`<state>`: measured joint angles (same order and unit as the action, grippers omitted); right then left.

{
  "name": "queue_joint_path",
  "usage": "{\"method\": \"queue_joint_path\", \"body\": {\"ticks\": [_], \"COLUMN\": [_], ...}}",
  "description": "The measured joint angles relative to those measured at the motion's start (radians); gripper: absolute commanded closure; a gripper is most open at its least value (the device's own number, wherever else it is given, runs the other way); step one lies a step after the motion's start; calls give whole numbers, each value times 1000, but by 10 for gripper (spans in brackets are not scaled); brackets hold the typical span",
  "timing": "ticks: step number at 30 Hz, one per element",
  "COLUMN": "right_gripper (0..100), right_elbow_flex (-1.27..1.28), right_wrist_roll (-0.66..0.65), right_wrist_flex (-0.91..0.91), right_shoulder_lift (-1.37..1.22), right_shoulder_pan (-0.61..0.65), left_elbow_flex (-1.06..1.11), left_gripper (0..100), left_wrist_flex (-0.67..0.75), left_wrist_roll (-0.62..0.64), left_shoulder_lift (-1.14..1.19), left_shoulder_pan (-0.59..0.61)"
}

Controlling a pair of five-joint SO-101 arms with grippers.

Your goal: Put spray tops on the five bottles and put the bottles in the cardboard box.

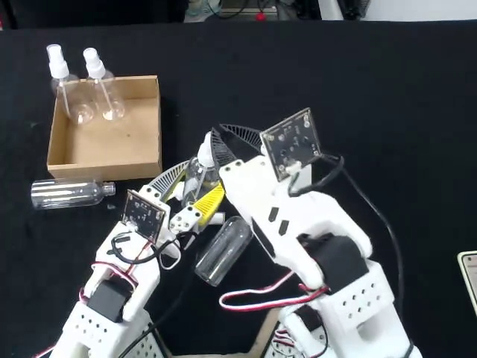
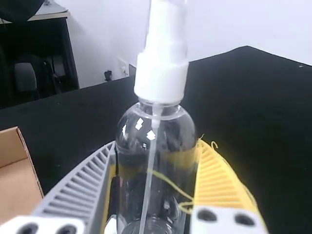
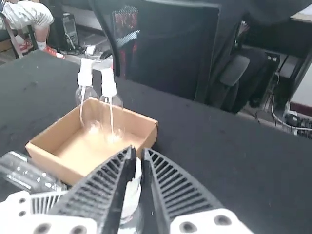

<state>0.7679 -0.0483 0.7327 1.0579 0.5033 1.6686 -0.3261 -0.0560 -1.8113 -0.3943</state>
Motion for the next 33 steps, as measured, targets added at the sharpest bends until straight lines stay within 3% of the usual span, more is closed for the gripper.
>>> {"method": "queue_joint_path", "body": {"ticks": [16, 24, 33], "right_gripper": [987, 987, 987], "right_elbow_flex": [-6, -245, -170], "right_wrist_roll": [0, 0, 0], "right_wrist_flex": [-25, 175, 203], "right_shoulder_lift": [-8, -6, -5], "right_shoulder_pan": [3, 3, -170], "left_elbow_flex": [0, 0, 0], "left_gripper": [863, 863, 859], "left_wrist_flex": [2, 2, 2], "left_wrist_roll": [0, 0, 0], "left_shoulder_lift": [0, -2, -2], "left_shoulder_pan": [0, 0, 0]}}
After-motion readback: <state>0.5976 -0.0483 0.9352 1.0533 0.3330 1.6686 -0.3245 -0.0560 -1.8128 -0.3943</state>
